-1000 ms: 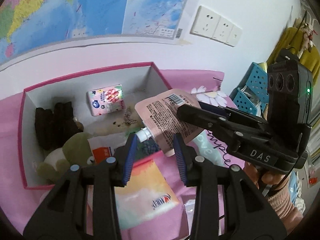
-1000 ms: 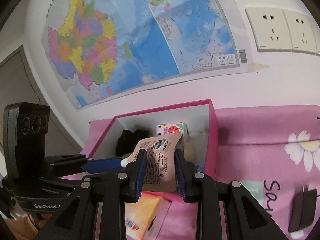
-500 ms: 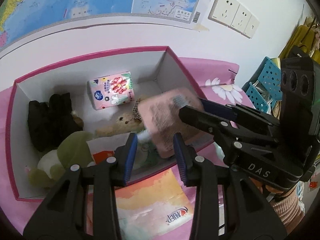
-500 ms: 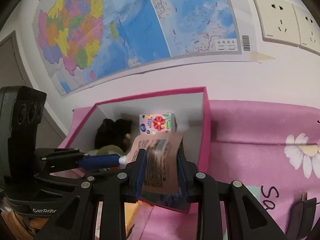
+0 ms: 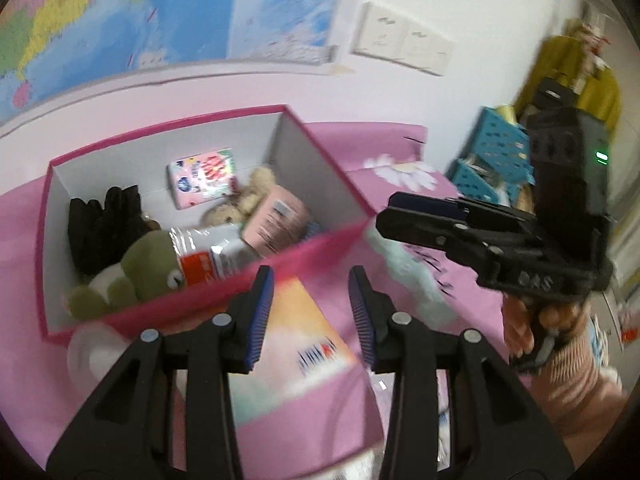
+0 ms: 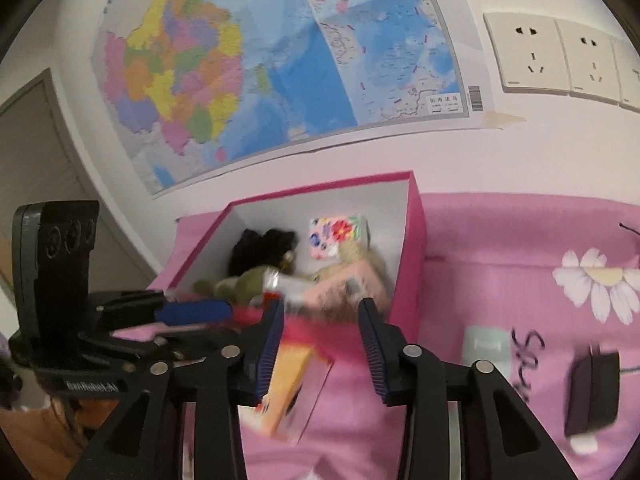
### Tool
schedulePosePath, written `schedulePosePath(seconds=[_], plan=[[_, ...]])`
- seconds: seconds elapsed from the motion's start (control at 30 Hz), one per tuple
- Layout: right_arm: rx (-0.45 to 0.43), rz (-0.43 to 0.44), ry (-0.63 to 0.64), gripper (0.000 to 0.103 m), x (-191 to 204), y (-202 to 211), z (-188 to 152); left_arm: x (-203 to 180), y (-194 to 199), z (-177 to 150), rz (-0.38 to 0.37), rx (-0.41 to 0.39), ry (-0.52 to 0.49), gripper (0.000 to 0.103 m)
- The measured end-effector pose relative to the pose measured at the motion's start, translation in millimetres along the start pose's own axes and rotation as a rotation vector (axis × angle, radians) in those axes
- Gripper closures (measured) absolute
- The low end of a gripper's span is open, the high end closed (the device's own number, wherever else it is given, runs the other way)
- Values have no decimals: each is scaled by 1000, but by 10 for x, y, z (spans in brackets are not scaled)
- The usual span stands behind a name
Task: Organize soft objects
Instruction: 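Move the right gripper back to the white cotton-swab bag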
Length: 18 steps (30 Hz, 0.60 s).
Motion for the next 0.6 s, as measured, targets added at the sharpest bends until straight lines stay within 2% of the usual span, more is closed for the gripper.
schedulePosePath(seconds=[0.13,0.33,0.47,0.6], plan=[[39,33,-32,55,-37,217,-331,-192,163,-341,-53,15,-60,55],[153,5,-87,52,-111,243,-953,-432,125,-946,-152,137,-106,55],[211,-22,-97,52,-128,131,-1171,-555,65,-1251,-193,203,-116,55],[231,-63,-57,52,-107,31,-1224,-624,31,-1449,-212,259,-119,55]])
Point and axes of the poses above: each gripper's, at about its wrist camera, not at the fingertips, and y roughly against the way its jaws point, x to its left, z to its top, the point moved 4 cm from there along -y, roughly the way its jaws point, and after that the axes turned 4 degrees about x, right-handed, at the moved point
